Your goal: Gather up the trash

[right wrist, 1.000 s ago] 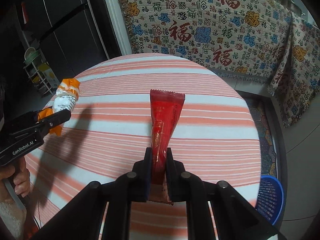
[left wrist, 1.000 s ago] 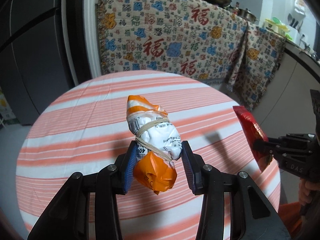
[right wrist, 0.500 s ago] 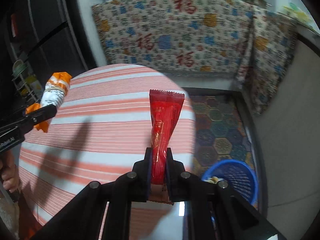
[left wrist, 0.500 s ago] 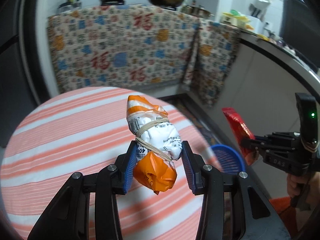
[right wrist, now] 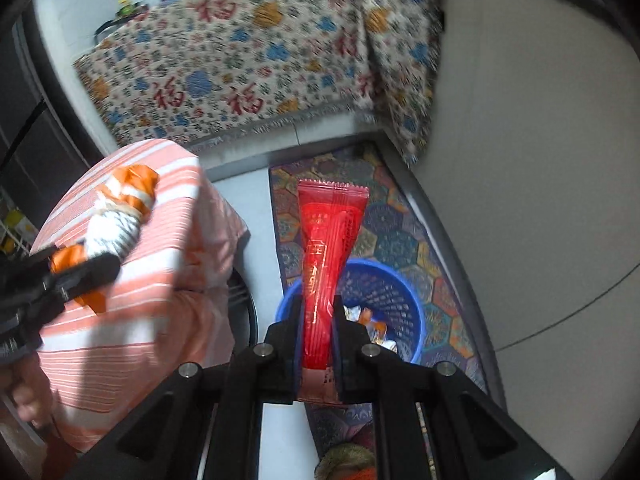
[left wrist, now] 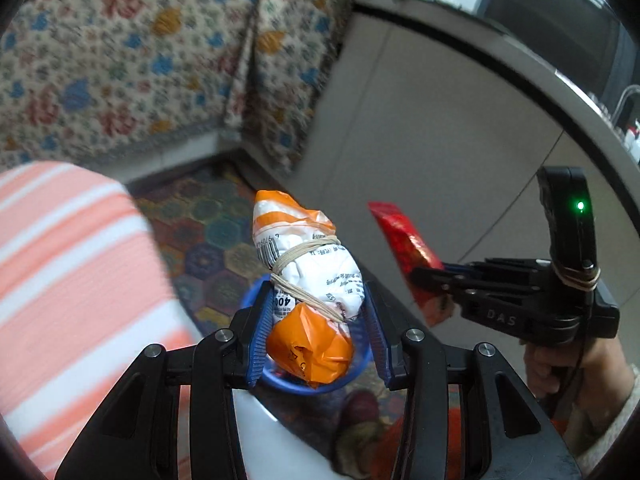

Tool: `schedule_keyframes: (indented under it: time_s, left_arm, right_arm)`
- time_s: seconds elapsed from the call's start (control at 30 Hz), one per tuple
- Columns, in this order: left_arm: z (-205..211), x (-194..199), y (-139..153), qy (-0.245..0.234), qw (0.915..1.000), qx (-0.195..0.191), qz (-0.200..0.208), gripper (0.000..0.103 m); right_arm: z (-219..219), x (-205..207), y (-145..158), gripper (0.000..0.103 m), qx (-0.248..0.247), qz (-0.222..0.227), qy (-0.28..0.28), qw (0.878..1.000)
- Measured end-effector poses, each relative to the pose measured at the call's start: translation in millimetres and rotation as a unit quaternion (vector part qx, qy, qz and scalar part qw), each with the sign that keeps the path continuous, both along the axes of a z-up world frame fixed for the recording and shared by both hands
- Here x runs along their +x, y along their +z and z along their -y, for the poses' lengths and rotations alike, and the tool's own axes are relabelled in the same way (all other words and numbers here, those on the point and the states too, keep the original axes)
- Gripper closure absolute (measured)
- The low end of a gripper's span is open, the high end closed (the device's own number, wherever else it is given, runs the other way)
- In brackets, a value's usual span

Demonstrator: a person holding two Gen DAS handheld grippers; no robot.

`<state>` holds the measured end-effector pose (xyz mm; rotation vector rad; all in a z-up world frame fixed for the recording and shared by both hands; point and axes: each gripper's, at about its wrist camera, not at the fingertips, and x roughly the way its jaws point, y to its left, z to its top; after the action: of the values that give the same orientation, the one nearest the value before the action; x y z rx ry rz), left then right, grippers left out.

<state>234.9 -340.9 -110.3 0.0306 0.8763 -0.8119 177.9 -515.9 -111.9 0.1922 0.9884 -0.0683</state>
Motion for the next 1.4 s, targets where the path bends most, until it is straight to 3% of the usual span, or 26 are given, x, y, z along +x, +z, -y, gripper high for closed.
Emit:
schedule_keyframes:
  time_s: [0.23,0.63,0.7,0.73,0.8,0.87,1.03,1.07,1.1,1.13,1.23,1.3,1.4]
  left_arm:
    - [47.7,11.4,-44.9,-0.020,0.9993,0.022,-0.022,0.059]
    - [86.1,30.4,-110.9,-0.027,0.9954,0.054,-0.074,0.058]
    - [90.8,35.8,-119.4,-0.023,0.9945,0.061,-0.082,0.050]
    - [92.7,37.4,-124.3,-0.021,0.9943,0.060,-0.085,0.042]
    - [95.9,40.3,-126.8,-0.016,0.9948,0.058,-0.082,0.028]
    - [97.5,38.5,-124.9,-0.011,0.9956,0.060,-0.071,0.022]
    - [93.1,33.9,-105.8,0.006,0.9969,0.055,-0.056,0.008]
    - [89.1,28.2,-93.4,0.011,0.9971,0.057,-0.050,0.006]
    - [84.8,23.7,-82.8,0.015,0.9974,0.055,-0.043,0.003]
    - [78.6,16.8,-70.2,0.016,0.9977,0.054,-0.037,0.002]
    - [57.8,-2.5,-37.2,0.017,0.9986,0.040,-0.031,0.000]
    - [40.7,-21.3,-15.9,0.013,0.9976,0.051,-0.045,0.000]
    - [20.7,-47.4,5.5,0.029,0.9974,0.060,-0.027,0.000]
  right_arm:
    - [39.4,10.3,-53.4,0.091,0.032,-0.031,-0.005,0.999]
    - [73.5,40.6,-141.2,0.089,0.079,-0.089,-0.020,0.993]
    - [78.7,44.5,-152.7,0.087,0.089,-0.091,-0.023,0.992]
    - [82.6,46.8,-160.3,0.084,0.095,-0.094,-0.030,0.991]
    - [88.7,47.0,-167.0,0.052,0.105,-0.094,-0.042,0.989]
    - [94.8,45.0,-169.9,0.050,0.110,-0.088,-0.049,0.989]
    - [105.4,34.9,-156.2,0.049,0.099,-0.080,-0.067,0.990]
    - [106.5,31.6,-148.1,0.039,0.088,-0.078,-0.072,0.990]
    - [106.4,27.1,-138.4,0.026,0.073,-0.077,-0.076,0.991]
    - [105.1,20.9,-125.8,0.023,0.055,-0.073,-0.082,0.992]
    - [98.6,-6.3,-80.4,0.019,0.033,-0.051,-0.091,0.994]
    - [89.8,-28.7,-53.8,0.015,0.022,-0.038,-0.086,0.995]
    - [63.0,-73.2,-15.6,0.014,-0.033,-0.030,-0.088,0.995]
